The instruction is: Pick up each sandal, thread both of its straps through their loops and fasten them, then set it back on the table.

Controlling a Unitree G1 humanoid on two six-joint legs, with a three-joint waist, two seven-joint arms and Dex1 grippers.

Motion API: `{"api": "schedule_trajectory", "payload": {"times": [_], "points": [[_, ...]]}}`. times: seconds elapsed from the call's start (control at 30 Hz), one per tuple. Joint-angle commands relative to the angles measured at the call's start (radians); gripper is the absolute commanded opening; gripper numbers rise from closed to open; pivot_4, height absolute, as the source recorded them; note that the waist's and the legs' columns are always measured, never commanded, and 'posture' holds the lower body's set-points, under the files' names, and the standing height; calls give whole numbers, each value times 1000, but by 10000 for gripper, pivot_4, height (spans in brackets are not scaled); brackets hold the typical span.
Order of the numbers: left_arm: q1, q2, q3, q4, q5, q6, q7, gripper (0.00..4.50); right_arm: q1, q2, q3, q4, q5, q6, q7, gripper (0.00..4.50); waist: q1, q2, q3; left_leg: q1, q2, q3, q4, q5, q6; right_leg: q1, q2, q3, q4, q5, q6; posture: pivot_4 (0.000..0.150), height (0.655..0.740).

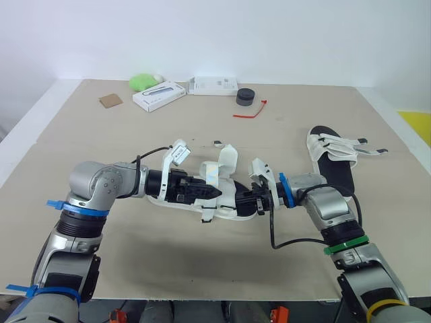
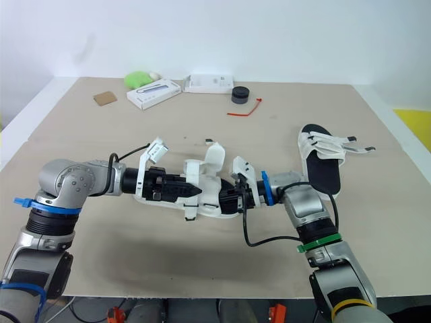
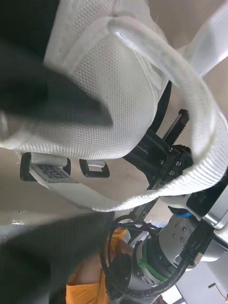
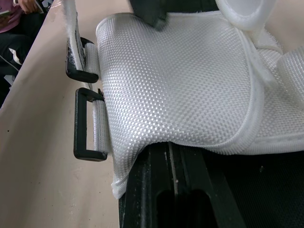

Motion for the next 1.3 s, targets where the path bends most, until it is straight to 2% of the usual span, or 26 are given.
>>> {"api": "schedule_trajectory", "payload": {"times": [0.03, 0.07, 0.1, 0.3, 0.5, 0.7, 0.83, 0.93, 1.07, 1.1, 1.17, 1.3], "points": [[20, 46, -22, -54, 20, -42, -31, 6993, 19, 9, 35, 37, -29, 10, -23, 0, -2, 0, 0, 0, 0, 0, 0, 0, 0, 0, 0, 0, 0, 0, 0, 1500, 7400], [35, 69, -47, -75, 38, -66, -49, 2868, 18, 11, 35, 37, -29, 9, -23, 0, -3, 0, 0, 0, 0, 0, 0, 0, 0, 0, 0, 0, 0, 0, 0, 1500, 7400], [50, 91, -72, -96, 54, -94, -69, 1266, 16, 13, 36, 39, -29, 8, -22, 0, -5, 0, 0, 0, 0, 0, 0, 0, 0, 0, 0, 0, 0, 0, 0, 1500, 7400], [135, 204, -220, -183, 185, -293, -181, 1266, 11, 17, 36, 47, -30, 4, -18, 0, -6, 0, 0, 1, 0, 0, -1, 0, 0, 0, 0, 0, 0, -2, -5, 1500, 7400], [167, 200, -236, -222, 215, -391, -230, 1266, 6, 15, 37, 54, -33, 1, -15, 0, -6, 0, 0, 1, 0, 1, -1, 0, 0, 0, 0, 1, 0, -3, -6, 1500, 7400], [159, 160, -194, -215, 200, -401, -215, 1266, 4, 16, 37, 58, -34, -3, -15, 0, -6, 0, 0, 1, 0, 1, -1, 0, 0, 0, 0, 1, 0, -3, -6, 1500, 7400], [152, 172, -183, -207, 210, -405, -224, 1266, 4, 16, 36, 56, -34, -4, -17, 0, -5, 0, 0, 1, 0, 1, -1, 0, 0, 0, 0, 1, 0, -3, -6, 1500, 7400], [135, 185, -163, -207, 182, -372, -243, 9480, 5, 16, 35, 57, -34, -5, -17, 0, -5, 0, 0, 1, 0, 1, -1, 0, 0, 0, 0, 1, 0, -3, -6, 1500, 7400], [109, 181, -137, -217, 168, -367, -236, 29433, 2, 18, 36, 62, -34, -8, -18, 0, -5, 0, 0, 1, 0, 1, -1, 0, 0, 0, 0, 1, 0, -3, -6, 1500, 7400], [102, 178, -129, -209, 168, -367, -228, 31890, 1, 20, 36, 64, -34, -8, -18, 0, -6, 0, 0, 1, 0, 1, -1, 0, 0, 0, 0, 1, 0, -3, -6, 1500, 7400], [96, 190, -111, -201, 156, -363, -239, 40754, -1, 22, 36, 66, -34, -8, -19, 0, -6, 0, 0, 1, 0, 1, -1, 0, 0, 0, 0, 1, 0, -3, -6, 1500, 7400], [114, 277, -82, -219, 123, -359, -331, 40754, -1, 22, 36, 65, -34, -9, -17, 0, -8, 0, 0, 1, 1, 1, -1, 0, 0, -1, 0, 1, 0, -3, -6, 1500, 7400]]}}
